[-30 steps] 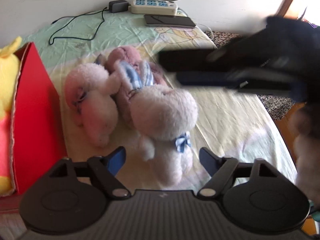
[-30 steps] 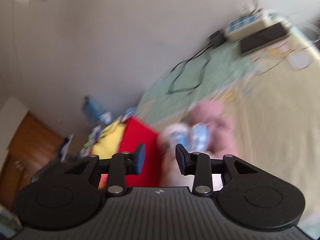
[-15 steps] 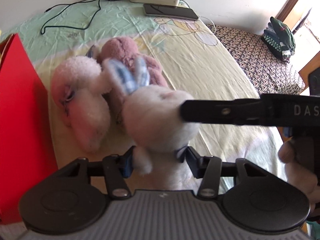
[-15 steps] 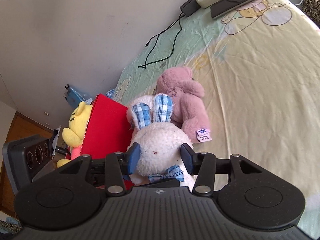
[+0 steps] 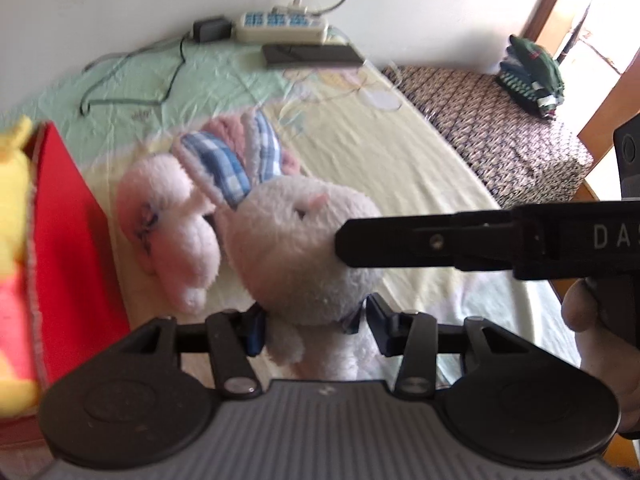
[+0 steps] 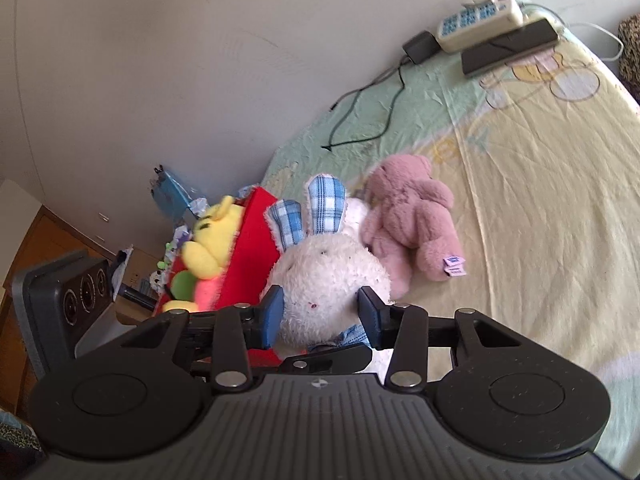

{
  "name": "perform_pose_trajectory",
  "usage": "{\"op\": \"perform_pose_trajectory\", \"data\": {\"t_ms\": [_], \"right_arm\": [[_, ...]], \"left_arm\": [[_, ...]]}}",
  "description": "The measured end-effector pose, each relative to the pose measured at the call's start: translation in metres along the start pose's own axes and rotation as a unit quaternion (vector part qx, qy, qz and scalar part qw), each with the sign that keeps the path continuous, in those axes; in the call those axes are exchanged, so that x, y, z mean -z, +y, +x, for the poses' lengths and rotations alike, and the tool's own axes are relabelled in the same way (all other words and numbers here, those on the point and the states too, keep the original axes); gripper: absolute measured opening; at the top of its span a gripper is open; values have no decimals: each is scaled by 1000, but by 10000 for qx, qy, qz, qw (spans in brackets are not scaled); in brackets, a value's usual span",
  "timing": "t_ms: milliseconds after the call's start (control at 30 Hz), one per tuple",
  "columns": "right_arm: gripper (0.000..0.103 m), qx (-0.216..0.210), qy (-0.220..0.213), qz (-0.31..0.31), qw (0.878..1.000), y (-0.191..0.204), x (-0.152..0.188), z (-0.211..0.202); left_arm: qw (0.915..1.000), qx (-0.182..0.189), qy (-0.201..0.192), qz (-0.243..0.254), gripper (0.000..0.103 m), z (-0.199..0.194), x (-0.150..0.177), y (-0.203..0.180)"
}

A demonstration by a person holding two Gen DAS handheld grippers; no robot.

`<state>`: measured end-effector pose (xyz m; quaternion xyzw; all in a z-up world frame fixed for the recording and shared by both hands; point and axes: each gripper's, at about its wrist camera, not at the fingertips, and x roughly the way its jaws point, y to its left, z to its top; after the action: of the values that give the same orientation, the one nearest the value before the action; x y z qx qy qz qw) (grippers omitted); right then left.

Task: Organize objects
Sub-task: 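Lift the white bunny with the right gripper and carry it over the red box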

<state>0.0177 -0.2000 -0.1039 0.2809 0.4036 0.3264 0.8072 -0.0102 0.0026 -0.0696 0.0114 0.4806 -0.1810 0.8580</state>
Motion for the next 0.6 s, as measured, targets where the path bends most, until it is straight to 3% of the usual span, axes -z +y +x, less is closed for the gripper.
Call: {"op": "perform_pose_trajectory", "data": {"t_ms": [300,600], "right_arm": [[44,-416,-482,-506,9967,80,2,-9],[43,-903,-603,-875,9902,161,4,38]], "left_arm": [[9958,-50,-915,41,46,-84,8,23],[9856,-473,-1620,-26,47,-164,20,89]]}}
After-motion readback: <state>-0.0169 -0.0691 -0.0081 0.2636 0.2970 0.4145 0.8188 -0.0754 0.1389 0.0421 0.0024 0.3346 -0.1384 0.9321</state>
